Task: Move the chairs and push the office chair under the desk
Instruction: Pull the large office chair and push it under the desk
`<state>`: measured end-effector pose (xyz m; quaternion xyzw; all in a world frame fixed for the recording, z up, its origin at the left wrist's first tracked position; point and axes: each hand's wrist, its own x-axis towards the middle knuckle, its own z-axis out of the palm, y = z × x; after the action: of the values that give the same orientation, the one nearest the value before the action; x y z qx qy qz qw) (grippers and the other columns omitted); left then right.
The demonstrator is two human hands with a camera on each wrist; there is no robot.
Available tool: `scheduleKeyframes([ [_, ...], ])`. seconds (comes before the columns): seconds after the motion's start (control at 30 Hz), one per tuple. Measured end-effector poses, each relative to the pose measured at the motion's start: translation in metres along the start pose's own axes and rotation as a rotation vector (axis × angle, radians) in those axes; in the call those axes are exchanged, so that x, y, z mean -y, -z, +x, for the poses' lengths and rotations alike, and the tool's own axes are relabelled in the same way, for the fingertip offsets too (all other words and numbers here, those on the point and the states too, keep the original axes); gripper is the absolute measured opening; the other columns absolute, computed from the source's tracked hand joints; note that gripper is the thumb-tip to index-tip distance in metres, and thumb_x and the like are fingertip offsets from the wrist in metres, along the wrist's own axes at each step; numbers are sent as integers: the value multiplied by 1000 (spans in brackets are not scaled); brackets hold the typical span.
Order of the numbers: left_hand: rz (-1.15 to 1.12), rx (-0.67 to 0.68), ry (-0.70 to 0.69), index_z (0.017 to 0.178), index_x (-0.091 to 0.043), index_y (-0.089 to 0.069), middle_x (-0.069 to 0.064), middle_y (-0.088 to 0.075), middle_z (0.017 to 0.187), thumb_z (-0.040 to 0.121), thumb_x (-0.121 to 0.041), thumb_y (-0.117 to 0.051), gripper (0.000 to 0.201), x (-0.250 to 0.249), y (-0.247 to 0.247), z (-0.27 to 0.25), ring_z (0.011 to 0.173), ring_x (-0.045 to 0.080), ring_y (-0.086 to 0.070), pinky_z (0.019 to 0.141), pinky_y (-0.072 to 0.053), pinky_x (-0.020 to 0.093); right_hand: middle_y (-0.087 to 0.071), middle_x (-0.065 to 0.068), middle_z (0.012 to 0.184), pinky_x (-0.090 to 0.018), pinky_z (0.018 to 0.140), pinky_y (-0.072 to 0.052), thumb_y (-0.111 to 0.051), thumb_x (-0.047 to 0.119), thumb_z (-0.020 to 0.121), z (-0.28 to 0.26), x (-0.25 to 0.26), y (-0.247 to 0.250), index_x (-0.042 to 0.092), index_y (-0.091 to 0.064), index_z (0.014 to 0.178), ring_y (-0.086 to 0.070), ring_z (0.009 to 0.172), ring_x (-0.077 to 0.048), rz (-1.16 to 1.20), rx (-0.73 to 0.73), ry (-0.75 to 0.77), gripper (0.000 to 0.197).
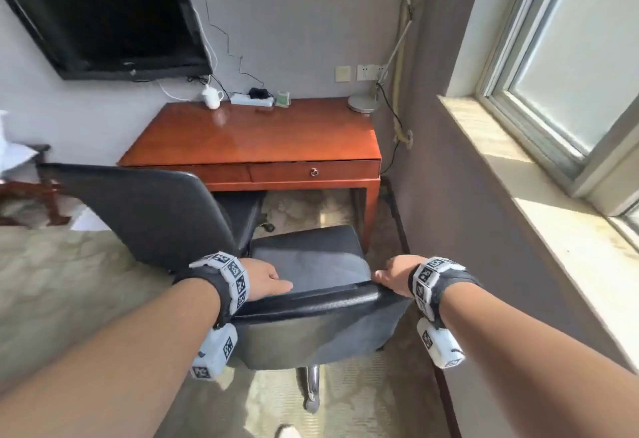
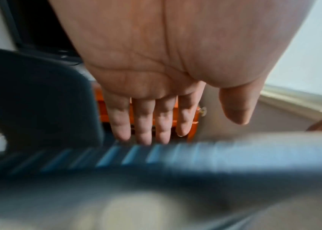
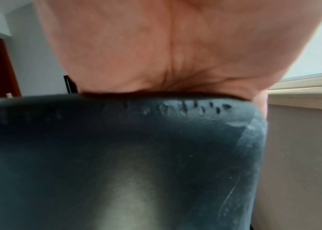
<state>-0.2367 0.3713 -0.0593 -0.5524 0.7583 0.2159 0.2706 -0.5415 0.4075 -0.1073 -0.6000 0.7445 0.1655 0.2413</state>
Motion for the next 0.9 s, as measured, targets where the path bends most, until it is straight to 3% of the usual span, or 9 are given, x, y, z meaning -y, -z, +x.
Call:
scheduleKeyframes([
  [0.1,-184,-80,152,145,-27,-59,0,-56,152,97,-79,-20,81,16,-50,-10,139,25,-50,115,-35,38,-73,-10,119,-36,91,-53,-43,52,98,-8,4,-2,17,-73,113,-67,106,-33,50,-88,95,48],
  [0.2,-219,-292,220,117,-36,-69,-5,-67,133,91,-81,-8,81,17,-83,-24,124,25,-60,109,-41,42,-70,-12,124,-36,96,-51,-38,40,110,-20,6,-7,14,-70,123,-65,115,-33,57,-74,167,43],
  [0.27,-166,-377,240,83,-31,-61,-2,-69,105,99,-73,-10,68,8,-88,-32,103,26,-63,101,-44,42,-71,-7,114,-37,94,-51,-36,55,109,-25,-1,-12,20,-72,118,-65,108,-31,79,-72,172,51],
  [0.33,-137,-467,271,69,-28,-52,-6,-62,83,101,-71,-13,66,-1,-87,-32,85,25,-57,89,-46,39,-72,-2,108,-37,92,-51,-31,70,104,-26,-8,-12,25,-73,112,-66,107,-29,90,-85,179,62],
  [0.47,-159,-627,336,74,-25,-61,-9,-58,69,98,-71,-25,63,0,-92,-21,75,24,-56,66,-37,34,-74,-1,116,-39,97,-51,-27,80,99,-27,-9,-6,27,-74,117,-67,113,-29,94,-80,174,74],
  [0.67,-165,-746,318,71,-18,-52,-3,-58,63,98,-57,-36,50,37,-84,-11,69,29,-55,61,-36,34,-73,-5,112,-38,88,-49,-26,74,103,-26,21,-15,25,-71,106,-65,103,-30,107,-131,174,67],
  [0.9,-122,-775,249,71,-17,-54,-3,-59,61,103,-49,-35,49,82,-75,-5,60,19,-52,55,-31,31,-67,-1,91,-37,79,-47,-22,70,103,-42,59,-41,25,-67,92,-61,87,-28,134,-234,105,64],
])
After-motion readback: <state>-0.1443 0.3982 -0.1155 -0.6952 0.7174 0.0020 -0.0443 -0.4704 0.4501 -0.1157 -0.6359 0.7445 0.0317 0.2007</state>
